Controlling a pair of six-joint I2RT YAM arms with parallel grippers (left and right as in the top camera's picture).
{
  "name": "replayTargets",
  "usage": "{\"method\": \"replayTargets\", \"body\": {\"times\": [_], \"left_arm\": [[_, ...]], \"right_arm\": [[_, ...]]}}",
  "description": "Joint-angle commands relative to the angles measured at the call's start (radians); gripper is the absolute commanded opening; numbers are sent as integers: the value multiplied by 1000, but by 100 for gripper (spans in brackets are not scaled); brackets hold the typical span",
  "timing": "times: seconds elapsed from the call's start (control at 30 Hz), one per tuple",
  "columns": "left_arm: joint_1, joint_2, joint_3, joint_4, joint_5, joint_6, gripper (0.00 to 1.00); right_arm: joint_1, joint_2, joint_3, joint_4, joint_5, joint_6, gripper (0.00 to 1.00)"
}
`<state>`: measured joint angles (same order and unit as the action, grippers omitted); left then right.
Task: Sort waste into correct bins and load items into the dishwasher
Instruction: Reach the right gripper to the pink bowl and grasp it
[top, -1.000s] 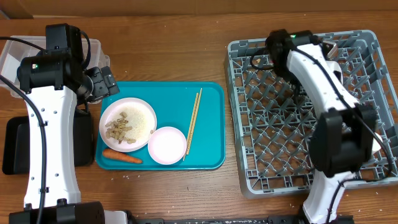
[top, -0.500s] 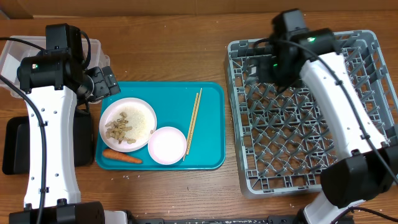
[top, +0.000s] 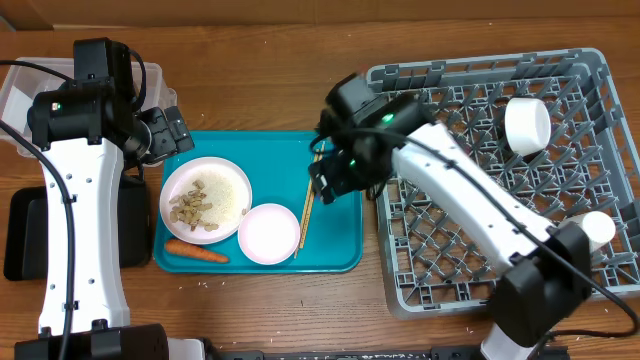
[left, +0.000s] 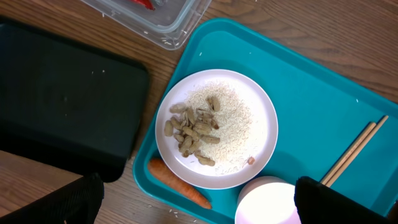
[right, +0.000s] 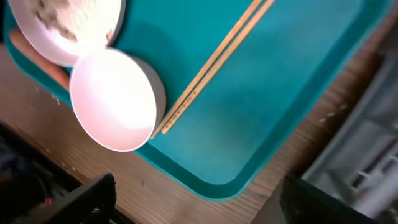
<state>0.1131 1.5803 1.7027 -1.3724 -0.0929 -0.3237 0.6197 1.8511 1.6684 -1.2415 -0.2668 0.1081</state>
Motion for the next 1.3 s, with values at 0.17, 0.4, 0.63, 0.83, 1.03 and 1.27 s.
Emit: {"method": "replayTargets", "body": {"times": [0.17, 0.4, 0.63, 0.83, 1.03, 1.27], "left_arm": [[-2, 6, 7, -2, 8, -21, 100], [-2, 6, 7, -5, 8, -21, 100], [-2, 6, 7, -8, 8, -21, 100], [-2, 6, 7, -10, 8, -21, 100], [-2, 6, 7, -10, 8, -21, 100], [-2, 6, 7, -8, 4, -13, 100]], "right_arm": [[135, 14, -172, 228, -18, 21, 77], [238, 16, -291, 430, 97, 79, 62], [277, 64, -308, 467, 140, 127, 52], [277, 127, -308, 471, 144, 133, 41], [275, 134, -298, 478, 159, 136, 20], [258, 101, -213, 415, 290, 135, 4]]}}
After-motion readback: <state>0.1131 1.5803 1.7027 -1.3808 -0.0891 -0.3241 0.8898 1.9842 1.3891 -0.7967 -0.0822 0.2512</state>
